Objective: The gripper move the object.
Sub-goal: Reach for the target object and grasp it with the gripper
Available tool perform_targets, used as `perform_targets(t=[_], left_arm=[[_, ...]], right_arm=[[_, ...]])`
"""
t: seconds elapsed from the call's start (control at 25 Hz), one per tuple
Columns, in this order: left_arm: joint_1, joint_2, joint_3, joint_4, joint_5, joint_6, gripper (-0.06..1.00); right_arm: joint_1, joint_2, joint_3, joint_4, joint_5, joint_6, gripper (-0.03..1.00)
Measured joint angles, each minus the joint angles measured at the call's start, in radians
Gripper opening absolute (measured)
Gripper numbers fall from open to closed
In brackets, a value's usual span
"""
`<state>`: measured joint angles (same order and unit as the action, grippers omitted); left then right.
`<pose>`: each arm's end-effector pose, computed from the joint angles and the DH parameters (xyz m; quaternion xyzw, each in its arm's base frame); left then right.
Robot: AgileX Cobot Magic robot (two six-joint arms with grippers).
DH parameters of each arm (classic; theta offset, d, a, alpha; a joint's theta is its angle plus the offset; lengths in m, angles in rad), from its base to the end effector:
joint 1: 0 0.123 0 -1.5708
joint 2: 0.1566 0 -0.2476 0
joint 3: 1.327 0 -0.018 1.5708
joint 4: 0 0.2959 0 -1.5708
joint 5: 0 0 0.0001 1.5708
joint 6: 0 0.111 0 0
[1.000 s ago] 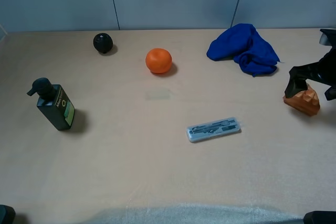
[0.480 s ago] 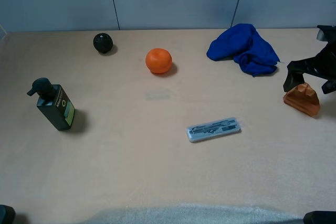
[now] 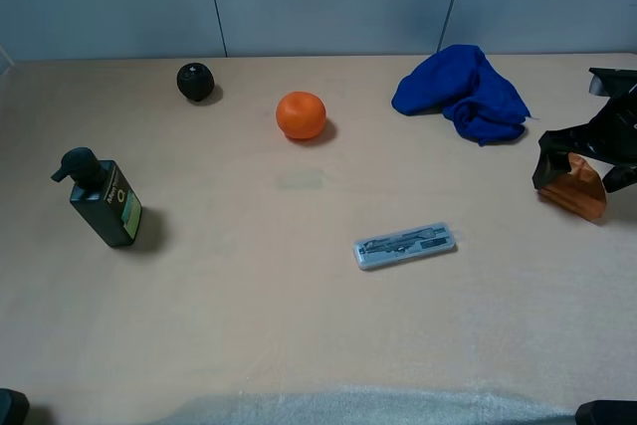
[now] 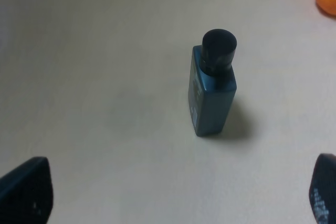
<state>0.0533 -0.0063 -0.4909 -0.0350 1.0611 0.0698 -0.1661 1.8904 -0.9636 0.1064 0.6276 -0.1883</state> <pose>0.0907 0.0014 0.2874 0.0077 0.8539 0.0145 0.5202 0.3327 -0.0487 0.0246 0.0303 0.9976 0.0238 0.0568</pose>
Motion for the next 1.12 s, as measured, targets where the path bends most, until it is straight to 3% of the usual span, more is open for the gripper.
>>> perform_targets(t=[0.8, 0.96, 1.12], left_arm=[[0.0, 0.0, 0.0, 0.0, 0.0, 0.0, 0.99], [0.0, 0.0, 0.0, 0.0, 0.0, 0.0, 0.99], [0.0, 0.0, 0.0, 0.0, 0.0, 0.0, 0.99]], right_arm=[[0.0, 0.063, -0.001, -0.001, -0.041, -0.011, 0.69], [0.0, 0.063, -0.001, -0.001, -0.042, -0.009, 0.54], [0.0, 0.064, -0.001, -0.001, -0.043, -0.008, 0.54]])
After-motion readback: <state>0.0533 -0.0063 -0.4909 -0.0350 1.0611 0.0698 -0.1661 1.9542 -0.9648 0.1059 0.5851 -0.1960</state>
